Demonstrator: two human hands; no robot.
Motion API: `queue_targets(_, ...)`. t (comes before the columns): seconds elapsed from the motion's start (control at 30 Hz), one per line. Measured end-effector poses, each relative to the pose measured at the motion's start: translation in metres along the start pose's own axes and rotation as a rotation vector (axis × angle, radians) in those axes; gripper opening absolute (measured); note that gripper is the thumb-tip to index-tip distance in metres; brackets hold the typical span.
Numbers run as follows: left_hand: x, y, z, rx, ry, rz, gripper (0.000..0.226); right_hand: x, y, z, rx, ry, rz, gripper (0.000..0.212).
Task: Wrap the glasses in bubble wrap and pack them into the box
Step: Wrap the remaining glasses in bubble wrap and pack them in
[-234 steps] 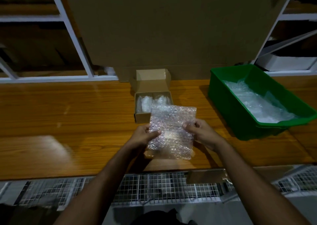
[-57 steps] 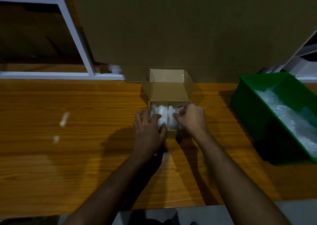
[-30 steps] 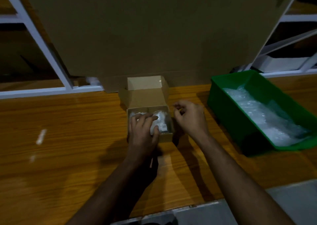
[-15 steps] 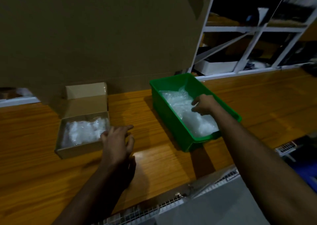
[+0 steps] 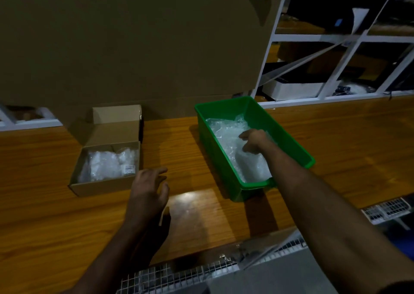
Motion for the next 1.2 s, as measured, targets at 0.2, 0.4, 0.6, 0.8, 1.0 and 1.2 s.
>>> queue_targets(0.2, -0.017, -0.01, -0.003, -0.112, 0.144, 0.068, 0.035, -0.053, 0.048, 0.037, -0.127, -0.229, -0.46, 0.056)
queue_targets(0.4, -0.048, -0.025, 0.0, -0.461, 0.607, 0.12, 0.023, -0.067, 0.158, 0.125, -0.529, -0.185, -0.715, 0.06)
queue_targets(0.6, -0.081, -0.013, 0.029, -0.978, 1.128, 0.192, 0.041, 0.024, 0.248, 0.195, -0.784, 0.024, -0.714, 0.071)
queue_targets(0.8, -0.099, 0.017, 0.074, -1.087, 1.032, 0.118, 0.046, 0.135, 0.3, 0.219, -0.695, -0.113, -0.317, 0.086)
queue_targets(1.0, -0.11, 0.035, 0.092, -1.072, 0.833, -0.015, 0.02, 0.166, 0.328, 0.224, -0.68, -0.208, -0.207, 0.072)
queue_targets(1.2, -0.122, 0.041, 0.105, -0.761, 0.566, -0.122, 0.019, 0.12, 0.319, 0.209, 0.202, -1.032, -0.252, 0.016)
Point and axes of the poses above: each hand's wrist, its own y-axis away from the middle knuckle, its own x-axis out of the palm, z = x × y, the point moved 3 cm from there along -y, towards the middle knuckle, and after that the axes turned 14 degrees about -z, right-handed, at the moved point
